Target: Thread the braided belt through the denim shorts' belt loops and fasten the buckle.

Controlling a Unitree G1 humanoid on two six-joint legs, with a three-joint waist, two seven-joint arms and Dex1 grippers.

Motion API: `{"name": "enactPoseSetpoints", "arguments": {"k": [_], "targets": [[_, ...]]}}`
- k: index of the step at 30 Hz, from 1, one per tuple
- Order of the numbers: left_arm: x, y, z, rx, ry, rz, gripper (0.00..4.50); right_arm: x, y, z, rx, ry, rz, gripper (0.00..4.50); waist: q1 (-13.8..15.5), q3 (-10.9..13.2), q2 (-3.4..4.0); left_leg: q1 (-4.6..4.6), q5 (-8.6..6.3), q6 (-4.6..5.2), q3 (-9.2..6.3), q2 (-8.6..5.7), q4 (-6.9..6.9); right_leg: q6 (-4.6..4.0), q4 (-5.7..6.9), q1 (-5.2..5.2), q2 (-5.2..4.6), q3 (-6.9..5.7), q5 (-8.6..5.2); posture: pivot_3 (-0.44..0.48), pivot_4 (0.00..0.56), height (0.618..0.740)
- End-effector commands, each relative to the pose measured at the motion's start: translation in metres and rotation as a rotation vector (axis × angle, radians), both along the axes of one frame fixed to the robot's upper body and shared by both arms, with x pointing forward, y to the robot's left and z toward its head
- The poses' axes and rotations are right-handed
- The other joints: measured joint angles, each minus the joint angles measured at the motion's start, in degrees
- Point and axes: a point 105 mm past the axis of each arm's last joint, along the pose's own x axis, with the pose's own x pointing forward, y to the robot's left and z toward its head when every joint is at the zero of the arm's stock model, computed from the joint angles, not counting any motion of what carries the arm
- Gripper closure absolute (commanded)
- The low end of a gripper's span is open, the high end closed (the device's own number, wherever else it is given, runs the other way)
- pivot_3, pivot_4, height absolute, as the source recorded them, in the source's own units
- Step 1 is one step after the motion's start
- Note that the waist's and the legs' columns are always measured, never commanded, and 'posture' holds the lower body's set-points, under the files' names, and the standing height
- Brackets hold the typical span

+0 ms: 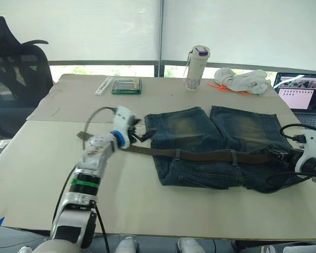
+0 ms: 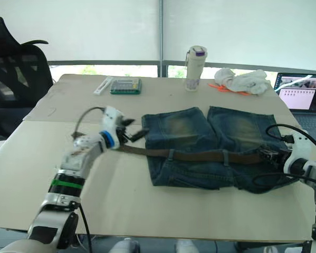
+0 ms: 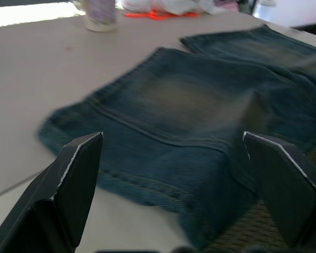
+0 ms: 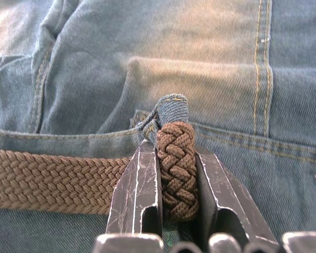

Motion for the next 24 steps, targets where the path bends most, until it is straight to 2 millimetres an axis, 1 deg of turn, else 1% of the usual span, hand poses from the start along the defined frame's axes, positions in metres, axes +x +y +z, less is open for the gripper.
{"name": "enactPoseSetpoints", "arguments": {"k": [1, 3, 8, 10, 13, 15, 19, 21, 23, 24], "targets": [[-0.006, -0.021, 0.014, 0.008, -0.022, -0.123, 0.01, -0.001, 0.0, 0.016, 0.0, -0.062, -0.004, 4.15, 0.0, 0.0, 0.0, 0.0, 0.0, 0.0, 0.0, -0.01, 0.0, 0.0, 0.0, 0.0, 0.0, 0.0, 0.0, 0.0, 0.15, 0.737], [-0.009, -0.039, 0.001, 0.033, 0.033, -0.186, 0.01, -0.003, -0.002, 0.016, 0.0, -0.068, -0.012, 4.15, 0.3, 0.0, 0.0, 0.0, 0.0, 0.0, 0.0, -0.02, 0.0, 0.01, -0.01, 0.01, -0.02, 0.01, 0.0, 0.0, 0.15, 0.737], [-0.011, -0.06, -0.019, 0.081, 0.097, -0.248, 0.01, -0.008, -0.002, 0.016, -0.003, -0.073, -0.023, 4.15, 0.5, 0.0, 0.0, -0.02, 0.0, 0.0, -0.01, -0.05, 0.01, 0.02, -0.06, 0.04, -0.04, 0.01, -0.01, 0.0, 0.15, 0.737], [-0.011, -0.064, -0.024, 0.088, 0.107, -0.266, 0.01, -0.009, -0.002, 0.015, -0.004, -0.074, -0.025, 4.15, 0.4, 0.0, 0.0, -0.02, 0.0, 0.0, -0.02, -0.04, 0.0, 0.02, -0.05, 0.02, -0.02, 0.0, -0.01, 0.0, 0.15, 0.737], [-0.01, -0.07, -0.045, 0.179, 0.116, -0.28, 0.01, -0.01, -0.003, 0.015, -0.005, -0.08, -0.034, 4.15, 0.4, 0.0, 0.0, -0.01, 0.0, 0.0, -0.01, -0.06, 0.0, 0.02, -0.04, 0.03, -0.03, 0.01, -0.01, 0.0, 0.15, 0.737], [-0.01, -0.069, -0.057, 0.249, 0.111, -0.291, 0.01, -0.011, -0.003, 0.015, -0.007, -0.082, -0.036, 4.15, 0.5, 0.0, 0.0, 0.0, 0.0, 0.0, -0.02, -0.07, 0.01, 0.02, -0.05, 0.04, -0.03, 0.01, -0.01, 0.0, 0.15, 0.737], [-0.017, -0.067, -0.069, 0.298, 0.135, -0.349, 1.15, -0.012, -0.003, 0.015, -0.008, -0.084, -0.038, 4.15, 0.5, 0.0, 0.01, 0.02, 0.0, 0.0, -0.02, -0.06, 0.0, 0.02, -0.05, 0.07, -0.03, 0.01, -0.01, 0.0, 0.15, 0.737], [-0.022, -0.067, -0.072, 0.299, 0.157, -0.379, 1.86, -0.012, -0.003, 0.015, -0.01, -0.084, -0.039, 4.15, 0.4, 0.0, 0.01, 0.06, 0.0, 0.0, -0.02, -0.06, 0.0, 0.02, -0.04, 0.1, -0.03, 0.01, -0.01, 0.0, 0.15, 0.737], [-0.033, -0.067, -0.077, 0.306, 0.199, -0.438, 2.42, -0.012, -0.003, 0.016, -0.013, -0.086, -0.04, 4.15, 0.3, 0.0, 0.02, 0.08, 0.0, 0.0, -0.02, -0.06, 0.0, 0.02, -0.04, 0.12, -0.03, 0.02, -0.01, 0.0, 0.15, 0.737], [-0.038, -0.066, -0.079, 0.306, 0.22, -0.464, 2.87, -0.012, -0.003, 0.017, -0.017, -0.088, -0.039, 4.15, 0.3, 0.0, 0.04, 0.08, 0.0, 0.0, -0.02, -0.06, 0.0, 0.02, -0.03, 0.11, -0.03, 0.02, -0.01, 0.0, 0.15, 0.737]]}}
